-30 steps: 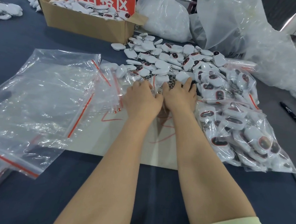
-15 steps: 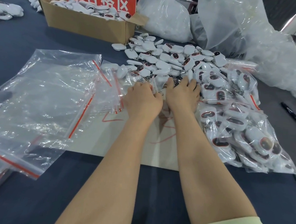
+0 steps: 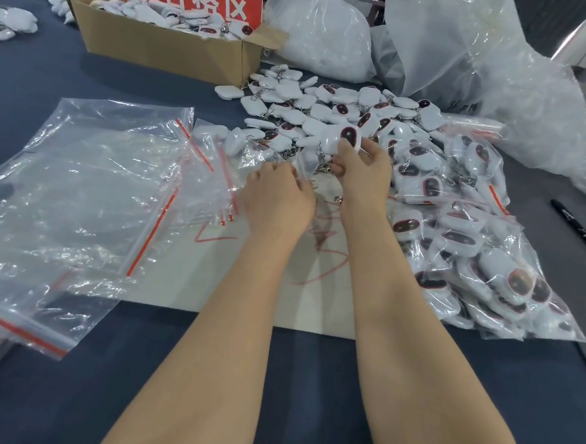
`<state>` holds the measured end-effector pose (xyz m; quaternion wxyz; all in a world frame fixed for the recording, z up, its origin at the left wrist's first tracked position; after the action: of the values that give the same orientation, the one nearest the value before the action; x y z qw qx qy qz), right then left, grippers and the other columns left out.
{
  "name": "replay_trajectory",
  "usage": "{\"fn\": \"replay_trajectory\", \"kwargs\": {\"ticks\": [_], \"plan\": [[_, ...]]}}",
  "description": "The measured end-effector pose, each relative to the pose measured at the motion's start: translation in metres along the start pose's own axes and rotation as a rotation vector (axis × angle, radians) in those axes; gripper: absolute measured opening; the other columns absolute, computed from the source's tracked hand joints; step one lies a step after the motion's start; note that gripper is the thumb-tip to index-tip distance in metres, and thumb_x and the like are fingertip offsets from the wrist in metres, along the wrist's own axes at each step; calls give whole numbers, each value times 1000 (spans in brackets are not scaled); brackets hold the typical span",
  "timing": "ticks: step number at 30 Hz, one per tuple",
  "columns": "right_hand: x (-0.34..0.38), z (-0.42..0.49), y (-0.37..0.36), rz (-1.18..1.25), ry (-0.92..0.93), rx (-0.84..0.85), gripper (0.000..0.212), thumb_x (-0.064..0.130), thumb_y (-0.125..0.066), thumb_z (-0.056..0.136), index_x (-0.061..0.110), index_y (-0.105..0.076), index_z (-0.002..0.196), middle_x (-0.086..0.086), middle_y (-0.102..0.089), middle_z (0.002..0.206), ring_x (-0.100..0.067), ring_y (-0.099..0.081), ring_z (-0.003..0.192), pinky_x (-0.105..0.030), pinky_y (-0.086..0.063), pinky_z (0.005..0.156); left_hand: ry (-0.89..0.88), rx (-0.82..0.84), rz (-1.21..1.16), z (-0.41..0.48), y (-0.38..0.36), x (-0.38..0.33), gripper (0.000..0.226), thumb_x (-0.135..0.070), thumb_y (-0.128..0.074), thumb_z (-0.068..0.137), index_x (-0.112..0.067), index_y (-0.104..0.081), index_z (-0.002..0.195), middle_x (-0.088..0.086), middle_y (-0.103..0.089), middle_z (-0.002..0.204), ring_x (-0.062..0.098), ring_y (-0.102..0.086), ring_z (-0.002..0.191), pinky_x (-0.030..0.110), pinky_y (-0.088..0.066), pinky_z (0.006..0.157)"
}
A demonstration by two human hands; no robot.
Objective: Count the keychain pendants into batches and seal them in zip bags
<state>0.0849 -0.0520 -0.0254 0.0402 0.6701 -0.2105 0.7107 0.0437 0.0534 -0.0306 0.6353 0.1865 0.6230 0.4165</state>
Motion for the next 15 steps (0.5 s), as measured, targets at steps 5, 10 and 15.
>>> {"fn": "replay_trajectory", "kwargs": {"ticks": [5,10,15], "plan": [[3,0,1,290,-127,48,3,11,-60,94,9,-61,94,-1,-58,80,-10,-51,67,-23,-51,67,1,11,0,-1,1,0,27,-24,-45,92,-15,-60,113,8,-54,124,31,-44,118,38,-37,91],[5,-4,-2,557,-219,142,5,12,-53,97,11,-56,93,-9,-58,97,-20,-66,69,-28,-57,68,-3,24,15,-2,1,0,27,-30,-52,88,-18,-61,110,6,-54,123,30,-44,118,36,-37,91],[5,-5,-4,365,-196,115,11,14,-50,99,13,-54,89,-7,-63,81,-15,-57,59,-21,-49,54,-1,31,14,-2,1,0,32,-33,-53,86,-18,-60,114,7,-53,125,30,-44,119,36,-37,91]]}}
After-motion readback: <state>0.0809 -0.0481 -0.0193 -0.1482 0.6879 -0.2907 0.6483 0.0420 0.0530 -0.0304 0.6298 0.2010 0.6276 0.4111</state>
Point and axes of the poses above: each hand's wrist, its own z-axis towards the middle knuckle, its own y-axis out of the back of the hand, x = y × z, the point moved 2 cm from there along z, towards the middle knuckle
